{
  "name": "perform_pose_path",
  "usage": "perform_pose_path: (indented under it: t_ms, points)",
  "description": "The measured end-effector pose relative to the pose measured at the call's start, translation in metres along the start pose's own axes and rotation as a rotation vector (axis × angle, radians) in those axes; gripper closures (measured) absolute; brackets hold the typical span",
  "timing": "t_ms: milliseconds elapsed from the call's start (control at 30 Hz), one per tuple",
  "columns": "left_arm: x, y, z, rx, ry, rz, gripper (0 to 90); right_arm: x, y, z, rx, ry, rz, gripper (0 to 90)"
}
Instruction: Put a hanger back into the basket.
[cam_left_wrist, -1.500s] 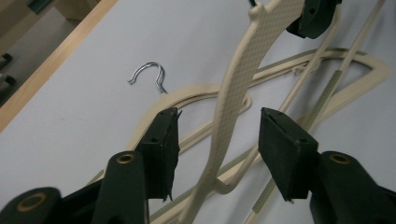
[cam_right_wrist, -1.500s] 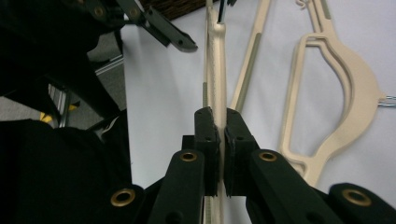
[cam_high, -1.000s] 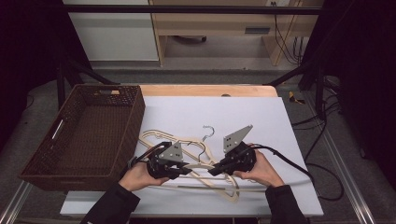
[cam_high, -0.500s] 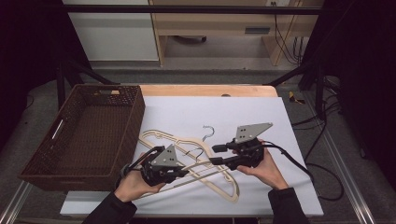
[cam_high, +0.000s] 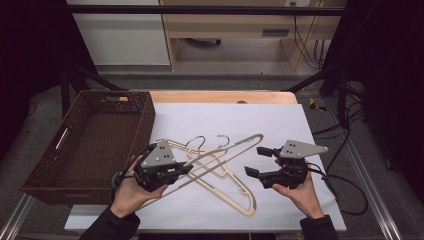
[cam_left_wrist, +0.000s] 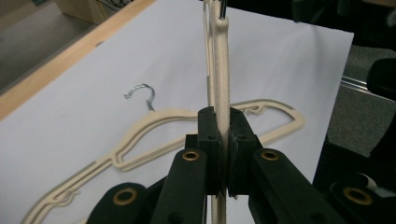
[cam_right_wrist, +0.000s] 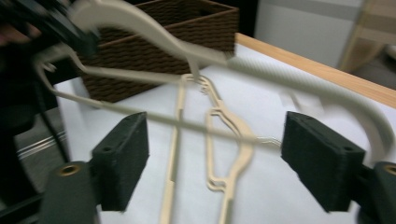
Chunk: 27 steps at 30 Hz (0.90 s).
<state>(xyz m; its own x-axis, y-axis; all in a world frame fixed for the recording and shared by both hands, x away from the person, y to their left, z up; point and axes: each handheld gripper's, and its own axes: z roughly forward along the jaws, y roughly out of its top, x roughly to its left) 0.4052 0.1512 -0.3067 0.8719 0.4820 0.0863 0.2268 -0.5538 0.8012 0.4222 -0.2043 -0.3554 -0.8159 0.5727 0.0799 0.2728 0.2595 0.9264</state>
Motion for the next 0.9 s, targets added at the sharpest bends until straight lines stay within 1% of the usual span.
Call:
perform_pose_path:
  t_ms: [33,67,100,133,167,267,333,400,433,467,500,533,567,600,633,667,700,733,767,867,900]
  points:
    - [0.003,0.003,-0.004,-0.001,0.005,0.002,86.3,-0.002,-0.007,-0.005,-0.01,-0.047,0.024,18.8]
    - [0.007,0.007,-0.011,-0.016,0.019,-0.013,86.3,-0.003,-0.012,-0.007,-0.017,-0.061,0.038,16.1]
    - [0.01,0.009,-0.013,-0.018,0.023,-0.013,86.3,-0.004,-0.014,-0.009,-0.021,-0.073,0.048,12.8]
    - [0.01,0.009,-0.013,-0.018,0.023,-0.013,86.2,-0.004,-0.014,-0.009,-0.021,-0.073,0.048,12.8]
    - [0.017,0.013,-0.019,-0.023,0.038,-0.024,86.3,-0.006,-0.021,-0.011,-0.015,-0.094,0.068,11.7]
    - [0.029,0.017,-0.028,-0.034,0.064,-0.039,86.3,-0.007,-0.026,-0.013,-0.005,-0.111,0.078,10.3]
    - [0.037,0.019,-0.035,-0.046,0.081,-0.052,86.3,-0.008,-0.028,-0.014,-0.004,-0.141,0.074,8.3]
    - [0.046,0.02,-0.042,-0.056,0.105,-0.058,86.3,-0.009,-0.029,-0.014,-0.003,-0.158,0.079,7.7]
    - [0.05,0.02,-0.045,-0.059,0.114,-0.066,86.2,-0.01,-0.03,-0.014,0.0,-0.169,0.072,7.1]
    - [0.05,0.02,-0.045,-0.059,0.114,-0.066,86.3,-0.01,-0.03,-0.014,0.0,-0.169,0.072,7.1]
    - [0.056,0.019,-0.05,-0.059,0.13,-0.074,86.3,-0.009,-0.032,-0.014,0.005,-0.184,0.069,6.2]
    - [0.067,0.018,-0.058,-0.06,0.159,-0.085,86.3,-0.009,-0.032,-0.014,0.005,-0.195,0.071,5.6]
    - [0.071,0.017,-0.062,-0.055,0.169,-0.084,86.2,-0.01,-0.033,-0.015,0.002,-0.206,0.073,5.4]
    - [0.078,0.015,-0.066,-0.059,0.184,-0.1,86.2,-0.01,-0.033,-0.015,0.001,-0.214,0.073,5.0]
    - [0.081,0.014,-0.069,-0.061,0.195,-0.106,86.3,-0.011,-0.034,-0.016,0.001,-0.225,0.082,4.1]
    - [0.087,0.012,-0.073,-0.06,0.217,-0.109,86.2,-0.011,-0.034,-0.016,-0.002,-0.233,0.09,4.1]
    - [0.091,0.011,-0.075,-0.06,0.227,-0.114,86.3,-0.012,-0.035,-0.016,-0.001,-0.237,0.091,4.0]
    - [0.096,0.008,-0.078,-0.066,0.245,-0.128,86.2,-0.013,-0.035,-0.016,-0.001,-0.242,0.103,3.6]
    - [0.1,0.007,-0.08,-0.068,0.258,-0.124,86.2,-0.013,-0.035,-0.017,-0.002,-0.249,0.104,3.7]
    - [0.115,-0.002,-0.087,-0.069,0.276,-0.146,86.2,-0.014,-0.035,-0.018,0.002,-0.264,0.102,3.6]
    - [0.119,-0.004,-0.089,-0.07,0.282,-0.145,86.2,-0.014,-0.035,-0.018,0.002,-0.267,0.1,3.6]
